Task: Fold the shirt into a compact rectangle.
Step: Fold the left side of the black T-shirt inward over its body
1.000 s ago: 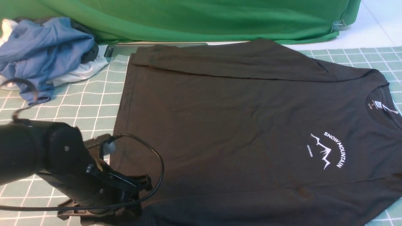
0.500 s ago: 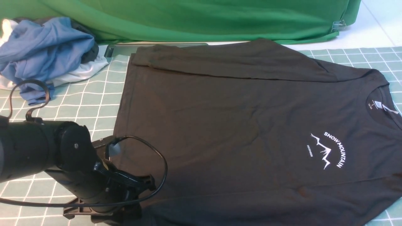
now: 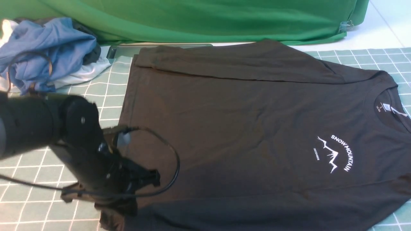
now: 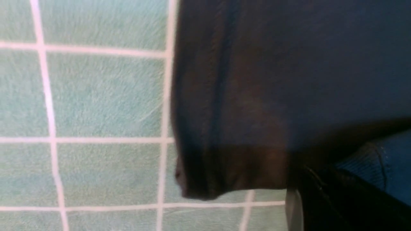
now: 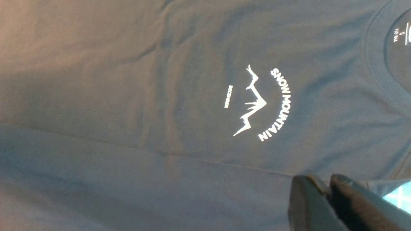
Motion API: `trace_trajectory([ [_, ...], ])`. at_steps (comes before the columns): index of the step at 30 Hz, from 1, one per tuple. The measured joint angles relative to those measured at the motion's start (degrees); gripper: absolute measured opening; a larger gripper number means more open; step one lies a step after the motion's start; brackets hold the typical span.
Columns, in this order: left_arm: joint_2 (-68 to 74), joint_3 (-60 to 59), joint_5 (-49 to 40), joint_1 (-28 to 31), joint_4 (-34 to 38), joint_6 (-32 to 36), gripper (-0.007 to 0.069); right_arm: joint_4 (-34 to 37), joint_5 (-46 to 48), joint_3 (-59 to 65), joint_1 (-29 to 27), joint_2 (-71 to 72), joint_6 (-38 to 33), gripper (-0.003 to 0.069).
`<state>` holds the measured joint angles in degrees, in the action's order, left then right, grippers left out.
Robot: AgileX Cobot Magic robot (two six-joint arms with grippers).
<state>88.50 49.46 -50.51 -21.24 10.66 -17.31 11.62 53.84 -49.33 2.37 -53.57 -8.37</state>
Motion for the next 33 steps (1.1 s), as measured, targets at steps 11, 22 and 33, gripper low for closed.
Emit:
trace_trajectory([
  [11,2.6,24.5,-5.5,1.5,-5.1,-2.1,0.0031,0.0,0.0,0.0,0.0,0.0,0.0,0.0126],
  [22,18.2,40.5,0.7,9.4,-3.6,-2.4,0.0031,0.0,0.0,0.0,0.0,0.0,0.0,0.0142],
  [33,29.5,41.5,12.3,10.6,-7.8,-5.9,0.0113,0.0,-0.1,0.0,0.0,0.0,-0.2,0.0152],
])
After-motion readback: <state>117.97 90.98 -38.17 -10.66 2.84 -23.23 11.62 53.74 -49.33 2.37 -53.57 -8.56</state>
